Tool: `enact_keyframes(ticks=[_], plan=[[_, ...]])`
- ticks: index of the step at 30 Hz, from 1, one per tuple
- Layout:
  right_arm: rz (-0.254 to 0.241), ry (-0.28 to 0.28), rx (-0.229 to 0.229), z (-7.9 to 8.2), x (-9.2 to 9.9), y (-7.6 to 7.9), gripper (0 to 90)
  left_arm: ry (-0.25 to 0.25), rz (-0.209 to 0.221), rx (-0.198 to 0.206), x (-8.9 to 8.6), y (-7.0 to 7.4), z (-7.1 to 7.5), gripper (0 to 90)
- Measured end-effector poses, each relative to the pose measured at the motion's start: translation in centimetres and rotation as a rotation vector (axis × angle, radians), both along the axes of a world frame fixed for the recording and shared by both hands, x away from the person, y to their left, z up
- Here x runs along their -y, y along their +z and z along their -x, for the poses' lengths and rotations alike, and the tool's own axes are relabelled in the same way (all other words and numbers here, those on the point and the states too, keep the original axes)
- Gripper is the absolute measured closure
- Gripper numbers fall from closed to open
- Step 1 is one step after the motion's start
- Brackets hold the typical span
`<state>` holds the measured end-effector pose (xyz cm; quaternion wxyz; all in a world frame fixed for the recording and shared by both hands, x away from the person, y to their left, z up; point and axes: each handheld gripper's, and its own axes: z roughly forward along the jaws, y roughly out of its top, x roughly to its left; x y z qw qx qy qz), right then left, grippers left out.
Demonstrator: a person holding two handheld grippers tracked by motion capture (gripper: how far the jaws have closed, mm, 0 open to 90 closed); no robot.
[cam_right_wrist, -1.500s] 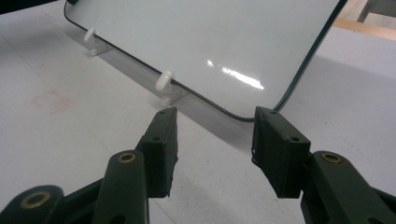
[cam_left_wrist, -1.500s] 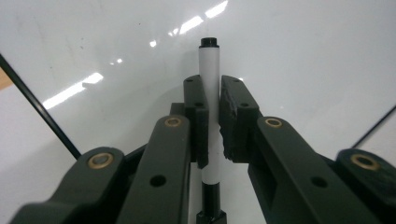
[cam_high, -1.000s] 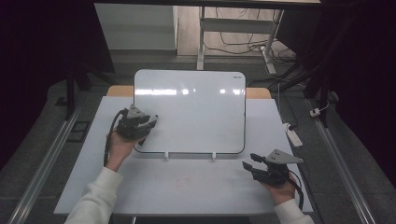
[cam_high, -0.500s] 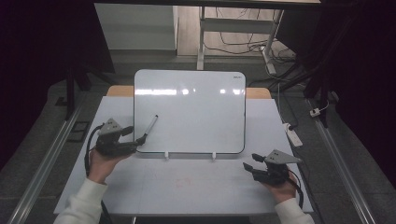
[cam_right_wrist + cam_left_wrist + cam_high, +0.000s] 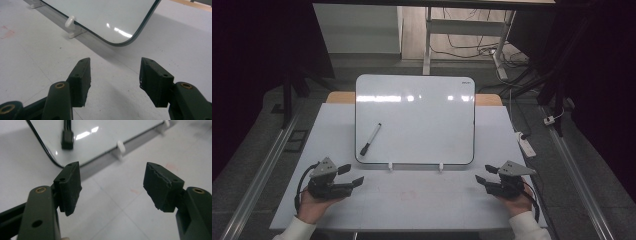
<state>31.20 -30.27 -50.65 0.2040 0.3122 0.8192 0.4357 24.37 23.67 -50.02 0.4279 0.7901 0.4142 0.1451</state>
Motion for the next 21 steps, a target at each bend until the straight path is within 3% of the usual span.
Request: enact_keyframes(ticks=[4,9,21], plan=[[-0.001,0.003,0.000,0.00,0.11,-0.09,42.4,-0.003,-0.026,-0.020,0.13,-1.00,0.24,30.9],[0.003,0.006,0.005,-0.02,0.09,-0.12,42.4,-0.009,-0.041,-0.016,0.43,-1.12,0.13,30.9],[0.009,0.008,0.027,0.10,-0.02,-0.03,42.3,-0.009,-0.034,-0.022,0.36,-1.29,0.00,30.9]])
